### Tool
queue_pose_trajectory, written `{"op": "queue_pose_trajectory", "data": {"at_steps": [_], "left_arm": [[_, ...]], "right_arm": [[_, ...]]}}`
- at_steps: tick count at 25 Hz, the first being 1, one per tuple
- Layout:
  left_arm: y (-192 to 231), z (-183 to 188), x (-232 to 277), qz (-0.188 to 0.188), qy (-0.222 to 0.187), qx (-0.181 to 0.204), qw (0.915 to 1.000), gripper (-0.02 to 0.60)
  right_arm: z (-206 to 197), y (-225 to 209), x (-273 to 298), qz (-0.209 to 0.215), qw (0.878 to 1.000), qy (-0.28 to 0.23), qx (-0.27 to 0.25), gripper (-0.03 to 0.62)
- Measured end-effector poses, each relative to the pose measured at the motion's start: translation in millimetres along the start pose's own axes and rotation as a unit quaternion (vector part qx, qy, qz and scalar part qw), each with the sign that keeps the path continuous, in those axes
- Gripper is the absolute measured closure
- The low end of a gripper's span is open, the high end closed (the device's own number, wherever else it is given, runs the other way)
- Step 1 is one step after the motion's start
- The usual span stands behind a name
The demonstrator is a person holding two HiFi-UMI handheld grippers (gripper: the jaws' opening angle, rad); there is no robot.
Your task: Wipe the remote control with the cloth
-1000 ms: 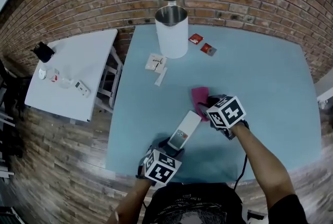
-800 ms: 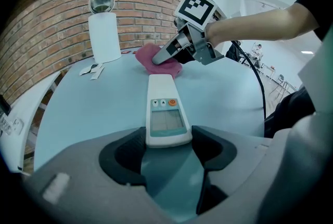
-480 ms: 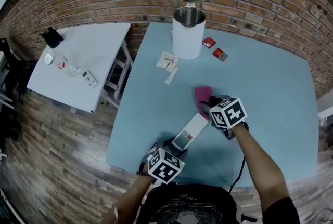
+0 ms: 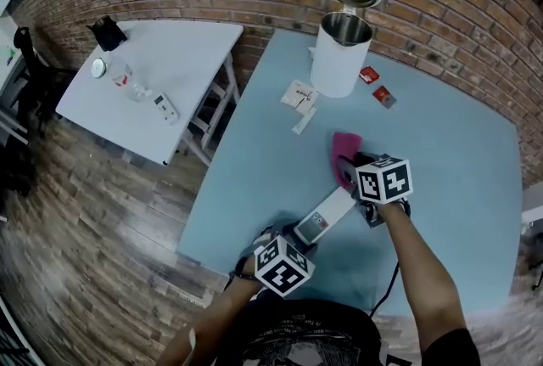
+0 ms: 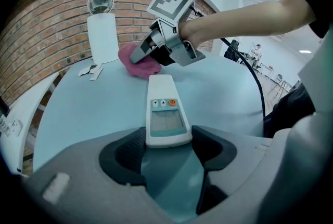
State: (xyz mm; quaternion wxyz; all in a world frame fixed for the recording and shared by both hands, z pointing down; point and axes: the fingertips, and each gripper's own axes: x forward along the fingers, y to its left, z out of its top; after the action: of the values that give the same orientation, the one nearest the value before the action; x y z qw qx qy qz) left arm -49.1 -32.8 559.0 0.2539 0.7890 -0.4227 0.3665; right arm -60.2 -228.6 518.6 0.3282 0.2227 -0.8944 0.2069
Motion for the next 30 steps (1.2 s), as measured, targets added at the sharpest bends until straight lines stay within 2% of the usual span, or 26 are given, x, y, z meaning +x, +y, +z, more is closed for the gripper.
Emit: {"op": "queue_pose_trajectory", "data": {"at_steps": [3,7,12,19,30], "left_arm": [[0,0,0,0.000,-0.001,0.000,1.0000,0.298],[0,0,1,0.000,-0.002,0.000,1.0000,0.298],[0,0,0,0.000,-0.001,0.000,1.0000,0.298],[0,0,1,0.001,-0.002,0.000,1.0000,0.298],[0,0,1,0.002,-0.002,0.000,1.0000,0.298]], "right_arm": [[9,-2,2,-0.004,1.000,-0.016,0.027,0.526],[7,1,6,-0.012,1.000,0.008,-0.018,0.526],[-2,23,11,0.026,0.997,0.050,-0.059,0.526],[-9,56,17,0.069,0.988,0.081,-0.108,0.526],[-21,103,20,0.114,0.980,0.101,-0.126,0.526]]}}
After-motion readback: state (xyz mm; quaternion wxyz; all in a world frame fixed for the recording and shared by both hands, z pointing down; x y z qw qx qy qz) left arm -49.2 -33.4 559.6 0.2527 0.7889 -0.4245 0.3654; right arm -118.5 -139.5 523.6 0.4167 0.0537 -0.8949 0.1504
